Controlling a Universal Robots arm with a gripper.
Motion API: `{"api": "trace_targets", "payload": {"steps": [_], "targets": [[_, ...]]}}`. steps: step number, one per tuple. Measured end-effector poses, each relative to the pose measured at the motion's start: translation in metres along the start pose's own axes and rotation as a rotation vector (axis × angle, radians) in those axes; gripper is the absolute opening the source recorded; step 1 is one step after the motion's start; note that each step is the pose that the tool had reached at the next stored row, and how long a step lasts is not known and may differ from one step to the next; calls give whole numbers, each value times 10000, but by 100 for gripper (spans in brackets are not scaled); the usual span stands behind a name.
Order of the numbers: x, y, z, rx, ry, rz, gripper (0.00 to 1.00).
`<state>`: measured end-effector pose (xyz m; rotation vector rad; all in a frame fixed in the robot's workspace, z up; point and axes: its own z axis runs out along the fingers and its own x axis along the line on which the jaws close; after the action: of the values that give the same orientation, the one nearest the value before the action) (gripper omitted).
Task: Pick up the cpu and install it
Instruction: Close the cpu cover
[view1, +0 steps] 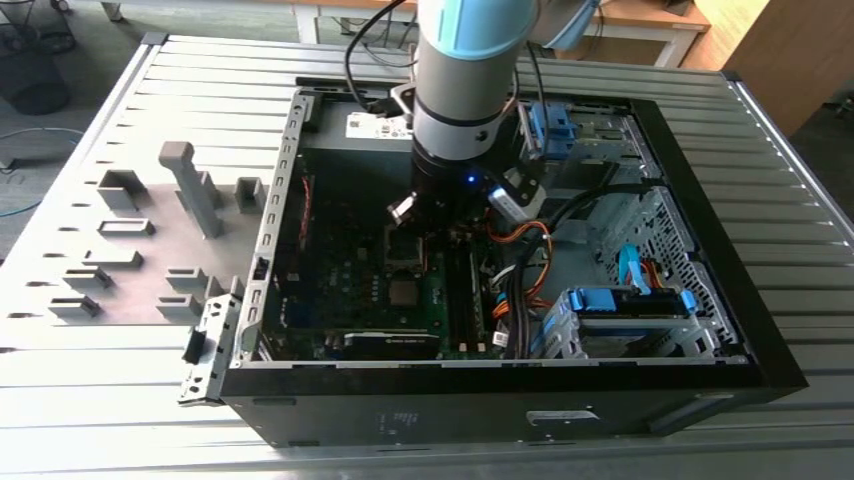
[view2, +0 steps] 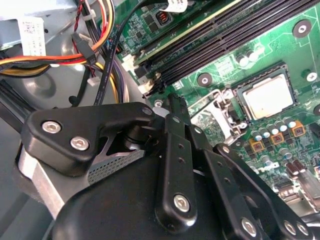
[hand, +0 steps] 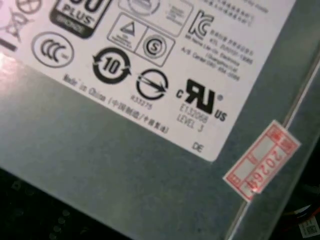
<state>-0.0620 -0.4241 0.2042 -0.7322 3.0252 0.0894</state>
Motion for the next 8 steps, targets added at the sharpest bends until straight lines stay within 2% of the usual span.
{"api": "trace_targets", "payload": {"steps": [8], "targets": [[26, 14, 10, 9, -34, -3, 11]]}}
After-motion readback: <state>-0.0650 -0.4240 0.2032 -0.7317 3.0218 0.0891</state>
